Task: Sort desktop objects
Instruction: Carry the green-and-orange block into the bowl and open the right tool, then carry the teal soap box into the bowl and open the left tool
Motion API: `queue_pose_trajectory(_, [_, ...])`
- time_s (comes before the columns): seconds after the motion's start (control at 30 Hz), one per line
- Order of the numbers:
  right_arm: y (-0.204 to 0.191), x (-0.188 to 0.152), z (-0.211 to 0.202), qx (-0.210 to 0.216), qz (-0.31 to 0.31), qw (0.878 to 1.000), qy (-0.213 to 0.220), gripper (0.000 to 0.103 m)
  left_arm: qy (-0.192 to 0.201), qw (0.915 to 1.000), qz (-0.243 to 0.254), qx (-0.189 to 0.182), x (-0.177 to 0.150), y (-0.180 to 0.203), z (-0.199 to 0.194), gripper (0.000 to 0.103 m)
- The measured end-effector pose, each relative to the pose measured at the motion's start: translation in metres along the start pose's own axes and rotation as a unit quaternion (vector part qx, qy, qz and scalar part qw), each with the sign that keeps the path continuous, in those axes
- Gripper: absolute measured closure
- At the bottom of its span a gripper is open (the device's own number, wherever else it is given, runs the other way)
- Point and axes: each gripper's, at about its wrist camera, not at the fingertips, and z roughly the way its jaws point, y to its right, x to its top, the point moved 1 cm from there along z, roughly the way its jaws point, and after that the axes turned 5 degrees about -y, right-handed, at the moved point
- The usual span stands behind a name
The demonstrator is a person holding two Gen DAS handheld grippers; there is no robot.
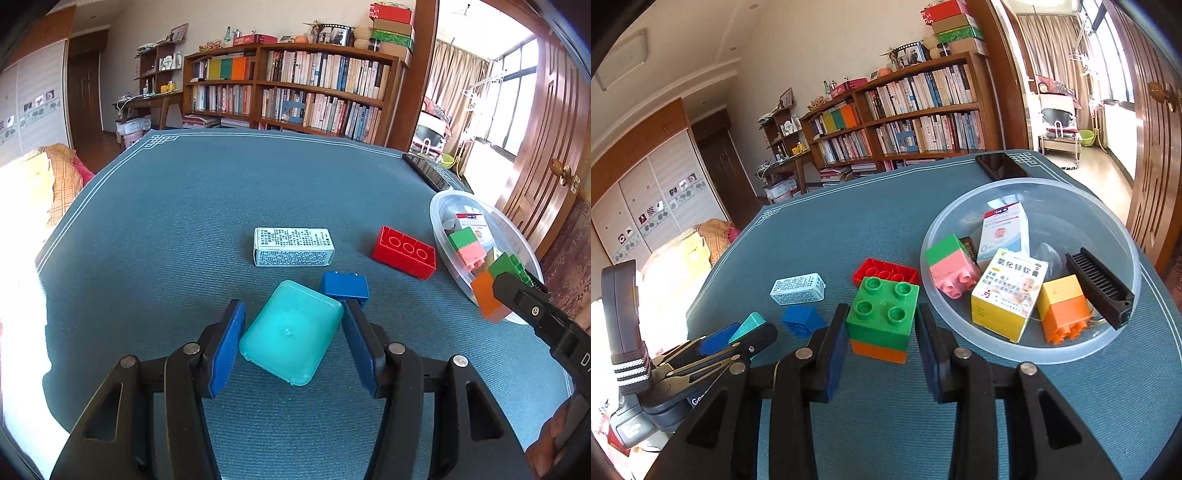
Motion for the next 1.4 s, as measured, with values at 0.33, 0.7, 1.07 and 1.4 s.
queue_pose_trajectory(0.33, [0.052, 0.015, -0.031, -0.058, 0.042, 0.996, 0.046, 0.063, -0.003, 0.9999, 0.014, 0.009, -0.002, 0.008, 0.002, 0.045])
queue_pose_trajectory(0.7, [0.098, 0.03, -0.022, -0.114, 0.058, 0.99, 0.051, 0.063, -0.004, 0.9994, 0.026, 0.021, -0.002, 0.015, 0.001, 0.045])
queue_pose_trajectory(1.07, [0.125, 0.021, -0.019, -0.125, 0.088, 0.986, 0.063, 0.059, 0.001, 0.9988, 0.045, 0.019, 0.004, 0.03, -0.005, 0.045])
queue_pose_trajectory(1.4, [0.129, 0.018, -0.029, -0.172, 0.101, 0.975, 0.102, 0.038, 0.007, 0.9964, 0.083, -0.017, 0.014, 0.074, -0.009, 0.045])
